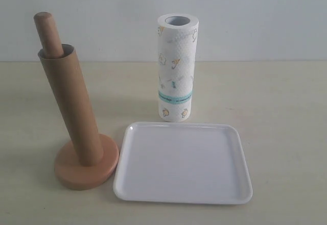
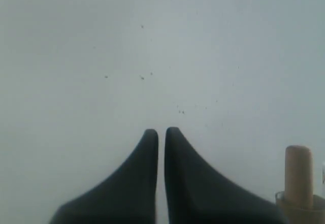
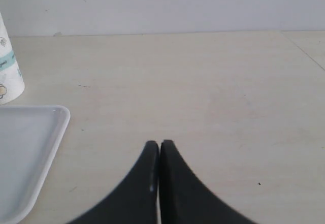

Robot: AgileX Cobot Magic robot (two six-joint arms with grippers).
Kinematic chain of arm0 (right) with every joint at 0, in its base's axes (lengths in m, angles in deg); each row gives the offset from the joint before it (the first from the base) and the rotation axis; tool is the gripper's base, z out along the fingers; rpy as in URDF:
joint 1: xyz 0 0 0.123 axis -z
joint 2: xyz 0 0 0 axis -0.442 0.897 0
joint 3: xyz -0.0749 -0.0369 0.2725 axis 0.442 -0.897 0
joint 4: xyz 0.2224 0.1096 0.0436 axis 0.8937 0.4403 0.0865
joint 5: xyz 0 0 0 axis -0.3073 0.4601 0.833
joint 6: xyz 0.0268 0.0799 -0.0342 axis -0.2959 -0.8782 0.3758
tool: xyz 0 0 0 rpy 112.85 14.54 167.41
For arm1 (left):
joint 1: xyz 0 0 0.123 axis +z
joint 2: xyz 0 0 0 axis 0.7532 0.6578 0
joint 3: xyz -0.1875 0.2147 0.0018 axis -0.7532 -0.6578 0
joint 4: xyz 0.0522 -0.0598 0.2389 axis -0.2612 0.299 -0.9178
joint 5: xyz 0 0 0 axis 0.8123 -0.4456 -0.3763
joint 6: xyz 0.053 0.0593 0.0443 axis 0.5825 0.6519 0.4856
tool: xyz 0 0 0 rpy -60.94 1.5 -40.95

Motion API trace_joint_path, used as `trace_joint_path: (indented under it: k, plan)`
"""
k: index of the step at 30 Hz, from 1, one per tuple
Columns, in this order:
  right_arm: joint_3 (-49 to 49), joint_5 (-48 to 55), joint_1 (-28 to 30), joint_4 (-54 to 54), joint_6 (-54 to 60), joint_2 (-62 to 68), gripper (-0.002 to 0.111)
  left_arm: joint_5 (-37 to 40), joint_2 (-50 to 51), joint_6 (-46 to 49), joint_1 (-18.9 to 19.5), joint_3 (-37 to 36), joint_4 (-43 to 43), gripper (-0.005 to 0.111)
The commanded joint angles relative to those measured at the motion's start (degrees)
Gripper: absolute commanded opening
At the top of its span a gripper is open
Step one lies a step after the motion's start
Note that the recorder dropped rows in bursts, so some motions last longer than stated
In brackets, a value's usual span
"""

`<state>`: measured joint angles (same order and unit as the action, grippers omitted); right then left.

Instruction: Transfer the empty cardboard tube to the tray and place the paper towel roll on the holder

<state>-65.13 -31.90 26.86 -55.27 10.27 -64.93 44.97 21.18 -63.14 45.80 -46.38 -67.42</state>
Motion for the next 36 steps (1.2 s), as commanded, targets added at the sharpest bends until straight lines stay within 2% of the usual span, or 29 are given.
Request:
trace_joint_path:
  k: [1,4,6,11,15,24,27,29,34,36]
  plan:
    - [-0.01,-0.79,-0.14,-0.29,0.0,-0.25,0.0,-0.19,12.38,-2.48,0.14,1.28,-1.68,0.004]
    - [-0.01,-0.79,-0.14,-0.29,0.0,-0.25,0.0,-1.11,20.32,-6.61,0.14,1.28,-1.68,0.004]
    - [-0.01,-0.79,-0.14,-0.29,0.0,-0.25,0.0,-4.38,24.82,-7.6,0.14,1.28,-1.68,0.004]
    - [-0.01,-0.79,-0.14,-0.29,0.0,-0.25,0.0,-16.83,33.87,-8.17,0.14,1.28,-1.68,0.004]
    - [-0.01,-0.79,-0.14,-0.29,0.0,-0.25,0.0,-25.97,37.33,-8.17,0.14,1.28,-1.98,0.004]
    - [-0.01,-0.79,-0.14,-0.29,0.0,-0.25,0.0,-28.02,37.97,-8.17,0.14,1.28,-4.94,0.004]
    - [-0.01,-0.79,-0.14,-0.29,0.0,-0.25,0.0,-28.32,37.97,-8.17,0.14,1.36,-10.73,0.004]
    - [-0.01,-0.79,-0.14,-0.29,0.0,-0.25,0.0,-27.46,38.27,-8.3,0.14,1.36,-18.23,0.004]
    - [-0.01,-0.79,-0.14,-0.29,0.0,-0.25,0.0,-23.66,39.46,-17.88,0.14,1.36,-38.17,0.004]
    - [-0.01,-0.79,-0.14,-0.29,0.0,-0.25,0.0,-21.12,40.07,-21.21,0.14,1.36,-41.78,0.004]
